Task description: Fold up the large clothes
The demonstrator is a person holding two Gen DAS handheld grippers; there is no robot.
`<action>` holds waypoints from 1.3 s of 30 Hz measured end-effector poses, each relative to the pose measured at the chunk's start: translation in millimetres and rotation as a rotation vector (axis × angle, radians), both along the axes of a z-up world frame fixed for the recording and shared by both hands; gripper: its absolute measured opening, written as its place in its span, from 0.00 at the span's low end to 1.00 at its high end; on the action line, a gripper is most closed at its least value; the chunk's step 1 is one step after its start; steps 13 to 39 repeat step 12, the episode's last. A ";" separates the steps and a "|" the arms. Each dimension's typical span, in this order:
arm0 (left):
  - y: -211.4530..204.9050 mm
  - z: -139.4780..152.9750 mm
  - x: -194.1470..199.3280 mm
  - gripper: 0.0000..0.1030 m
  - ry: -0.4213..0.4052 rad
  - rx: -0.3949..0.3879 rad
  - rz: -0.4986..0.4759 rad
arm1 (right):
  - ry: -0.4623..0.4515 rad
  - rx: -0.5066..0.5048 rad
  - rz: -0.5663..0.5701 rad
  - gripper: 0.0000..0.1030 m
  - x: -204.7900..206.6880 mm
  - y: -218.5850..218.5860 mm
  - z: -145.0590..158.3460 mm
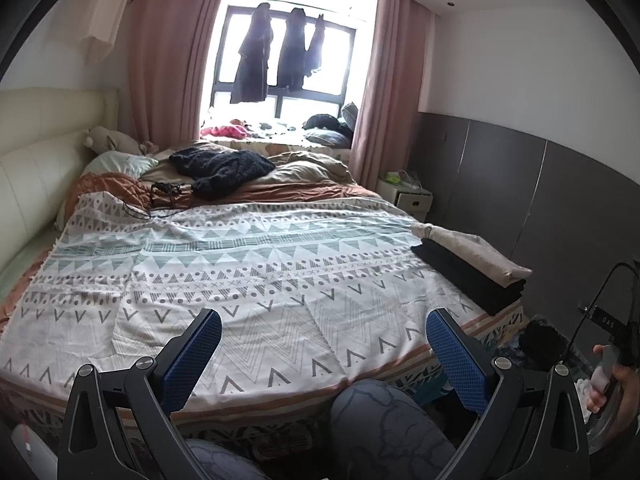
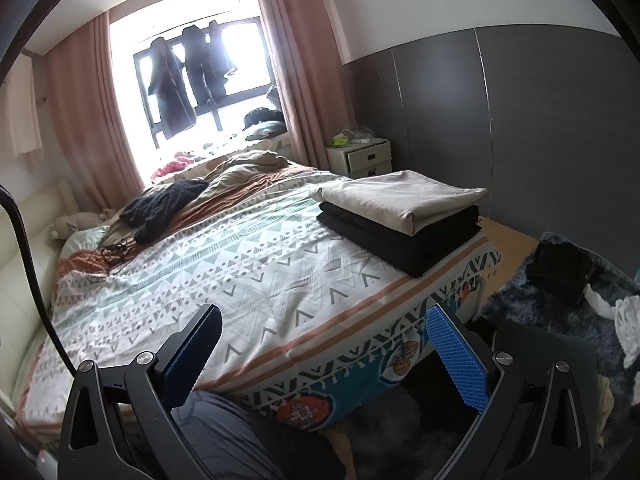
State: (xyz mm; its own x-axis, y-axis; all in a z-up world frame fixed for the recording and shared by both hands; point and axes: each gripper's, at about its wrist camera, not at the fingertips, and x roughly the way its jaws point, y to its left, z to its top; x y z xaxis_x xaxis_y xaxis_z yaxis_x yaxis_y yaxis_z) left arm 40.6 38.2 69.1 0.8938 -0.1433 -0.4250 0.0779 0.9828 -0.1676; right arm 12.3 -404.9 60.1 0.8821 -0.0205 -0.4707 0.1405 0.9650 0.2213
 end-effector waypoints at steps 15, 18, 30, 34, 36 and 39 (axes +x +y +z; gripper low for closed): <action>5.1 -9.4 -2.0 0.99 0.013 0.025 0.005 | 0.024 0.001 0.009 1.00 1.8 1.7 -5.4; 5.1 -9.4 -2.0 0.99 0.013 0.025 0.005 | 0.024 0.001 0.009 1.00 1.8 1.7 -5.4; 5.1 -9.4 -2.0 0.99 0.013 0.025 0.005 | 0.024 0.001 0.009 1.00 1.8 1.7 -5.4; 5.1 -9.4 -2.0 0.99 0.013 0.025 0.005 | 0.024 0.001 0.009 1.00 1.8 1.7 -5.4; 5.1 -9.4 -2.0 0.99 0.013 0.025 0.005 | 0.024 0.001 0.009 1.00 1.8 1.7 -5.4; 5.1 -9.4 -2.0 0.99 0.013 0.025 0.005 | 0.024 0.001 0.009 1.00 1.8 1.7 -5.4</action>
